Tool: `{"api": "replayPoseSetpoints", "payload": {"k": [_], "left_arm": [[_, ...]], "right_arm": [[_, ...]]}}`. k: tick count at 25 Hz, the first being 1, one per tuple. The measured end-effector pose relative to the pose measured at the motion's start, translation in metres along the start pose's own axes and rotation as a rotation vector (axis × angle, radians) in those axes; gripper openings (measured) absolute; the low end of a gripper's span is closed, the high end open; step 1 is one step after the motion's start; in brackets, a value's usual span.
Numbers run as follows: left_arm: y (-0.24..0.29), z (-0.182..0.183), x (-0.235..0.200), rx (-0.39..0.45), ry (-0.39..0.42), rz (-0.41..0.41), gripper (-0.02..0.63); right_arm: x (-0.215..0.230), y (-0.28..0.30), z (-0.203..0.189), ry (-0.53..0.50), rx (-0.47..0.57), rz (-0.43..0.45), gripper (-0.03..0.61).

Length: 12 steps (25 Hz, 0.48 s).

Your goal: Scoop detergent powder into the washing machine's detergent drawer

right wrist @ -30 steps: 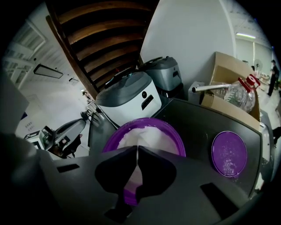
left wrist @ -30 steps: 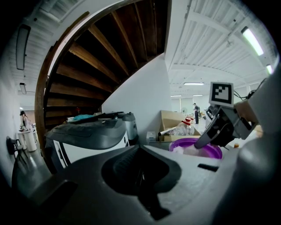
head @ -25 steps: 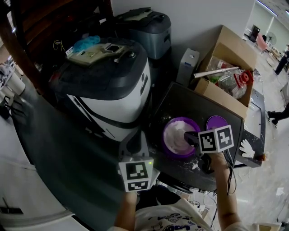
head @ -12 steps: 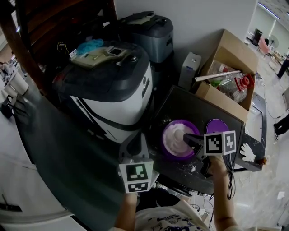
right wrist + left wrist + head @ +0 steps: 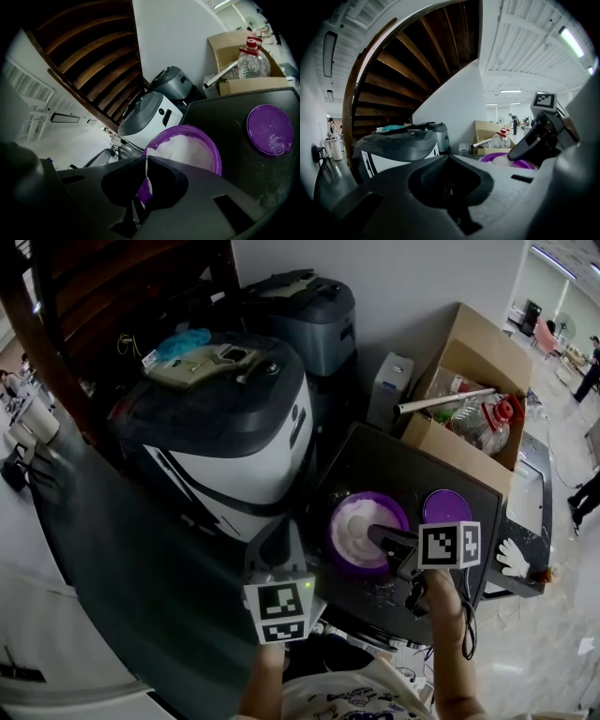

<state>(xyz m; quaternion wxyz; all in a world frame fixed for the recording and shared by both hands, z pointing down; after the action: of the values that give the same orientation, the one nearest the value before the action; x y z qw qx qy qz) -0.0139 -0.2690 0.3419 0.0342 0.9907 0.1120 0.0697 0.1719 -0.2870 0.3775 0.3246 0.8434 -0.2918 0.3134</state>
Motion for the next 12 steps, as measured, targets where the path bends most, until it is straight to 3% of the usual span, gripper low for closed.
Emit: {"api": "replayPoseSetpoints", "payload": {"k": [12], "left_arm": [[-0.016, 0.001, -0.008, 0.001, -0.002, 0.060, 0.002]], "right_arm": [[-0.017, 0.002, -0.007, 0.130, 0.013, 0.116, 0.021]]}}
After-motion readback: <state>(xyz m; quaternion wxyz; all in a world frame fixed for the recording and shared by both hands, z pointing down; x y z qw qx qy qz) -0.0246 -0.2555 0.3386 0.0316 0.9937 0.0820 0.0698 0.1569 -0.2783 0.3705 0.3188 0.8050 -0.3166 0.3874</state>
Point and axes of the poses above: the fingertips, and each gripper's own axes: y forward along the fingers, x to its right, z out of its top, the point moved 4 cm from there along -y, backward along the fingers, and after that the axes turned 10 degrees about x, right-handed, at the moved point
